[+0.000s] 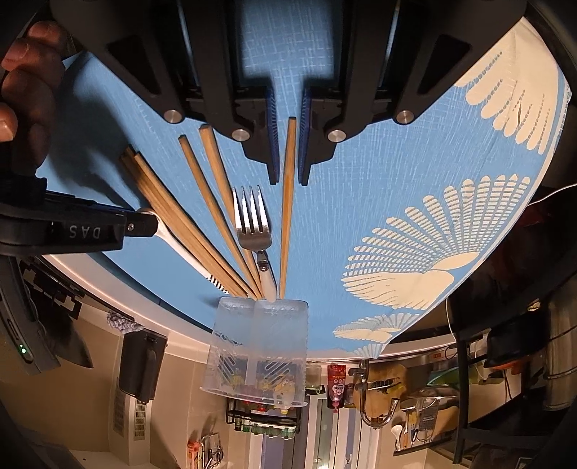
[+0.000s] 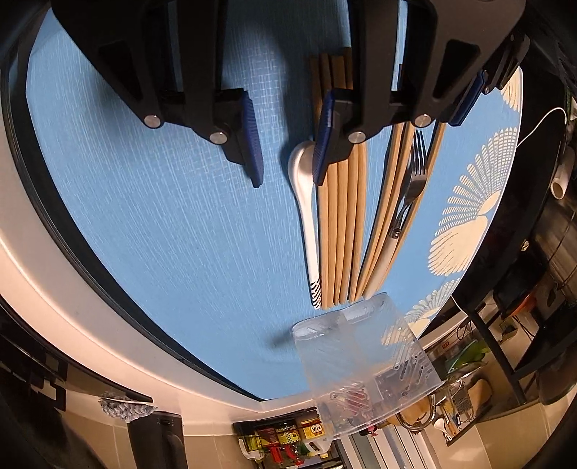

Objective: Organize utensils
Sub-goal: 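Close the left tool on a wooden chopstick while the right tool grasps the white spoon, then lift the chopstick with the left tool while the right tool carries the spoon to the container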

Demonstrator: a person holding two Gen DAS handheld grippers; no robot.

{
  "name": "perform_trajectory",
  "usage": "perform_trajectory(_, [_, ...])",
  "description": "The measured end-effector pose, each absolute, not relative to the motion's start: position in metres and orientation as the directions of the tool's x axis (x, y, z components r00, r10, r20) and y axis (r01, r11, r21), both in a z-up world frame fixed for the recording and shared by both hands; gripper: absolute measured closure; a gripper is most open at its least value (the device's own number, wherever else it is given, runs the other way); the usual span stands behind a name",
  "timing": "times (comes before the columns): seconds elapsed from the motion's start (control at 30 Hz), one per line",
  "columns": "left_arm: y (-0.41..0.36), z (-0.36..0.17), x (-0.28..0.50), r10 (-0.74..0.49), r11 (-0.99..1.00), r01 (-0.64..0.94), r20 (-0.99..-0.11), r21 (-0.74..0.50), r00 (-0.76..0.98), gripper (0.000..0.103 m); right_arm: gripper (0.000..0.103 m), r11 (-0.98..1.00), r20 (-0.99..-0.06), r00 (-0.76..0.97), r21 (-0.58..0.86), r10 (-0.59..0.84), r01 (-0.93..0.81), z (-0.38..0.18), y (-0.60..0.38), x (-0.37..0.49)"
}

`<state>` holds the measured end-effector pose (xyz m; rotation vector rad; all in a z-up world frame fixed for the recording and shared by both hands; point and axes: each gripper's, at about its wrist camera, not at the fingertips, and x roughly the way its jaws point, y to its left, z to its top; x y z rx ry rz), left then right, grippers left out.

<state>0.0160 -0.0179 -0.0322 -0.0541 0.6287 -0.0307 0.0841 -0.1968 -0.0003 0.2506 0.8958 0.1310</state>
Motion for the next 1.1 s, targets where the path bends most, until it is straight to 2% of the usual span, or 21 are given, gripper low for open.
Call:
perform_trajectory(0.17, [-0.017, -0.032, 0.016, -0.047, 0.998, 0.013, -0.585, -0.063, 0.810, 0.093, 0.090, 0.963, -0.757, 0.612, 0.267, 0.230, -0.032, -0.002, -0.198, 0.082])
perform_trajectory(0.23, [-0.018, -0.032, 0.016, -0.043, 0.998, 0.012, -0.584, -0.058, 0.811, 0.097, 0.090, 0.964, -0.758, 0.613, 0.263, 0.224, -0.028, -0.001, -0.200, 0.081])
perform_trajectory(0.3, [-0.018, -0.031, 0.016, -0.039, 0.999, 0.012, -0.582, -0.051, 0.812, 0.097, 0.092, 0.971, -0.750, 0.632, 0.238, 0.196, -0.019, 0.003, -0.206, 0.079])
perform_trajectory(0.5, [-0.014, -0.032, 0.012, -0.015, 0.999, -0.015, -0.576, -0.048, 0.818, 0.097, 0.092, 0.988, -0.747, 0.654, 0.157, 0.114, 0.008, 0.002, -0.218, 0.071])
perform_trajectory(0.63, [-0.015, -0.032, 0.012, -0.011, 0.999, -0.020, -0.570, -0.048, 0.821, 0.097, 0.088, 0.985, -0.735, 0.666, 0.175, 0.130, 0.001, -0.003, -0.221, 0.066])
perform_trajectory(1.1, [-0.012, -0.035, 0.008, -0.015, 0.998, -0.021, -0.555, -0.059, 0.832, 0.097, 0.088, 0.980, -0.698, 0.701, 0.198, 0.147, -0.009, -0.005, -0.221, 0.059])
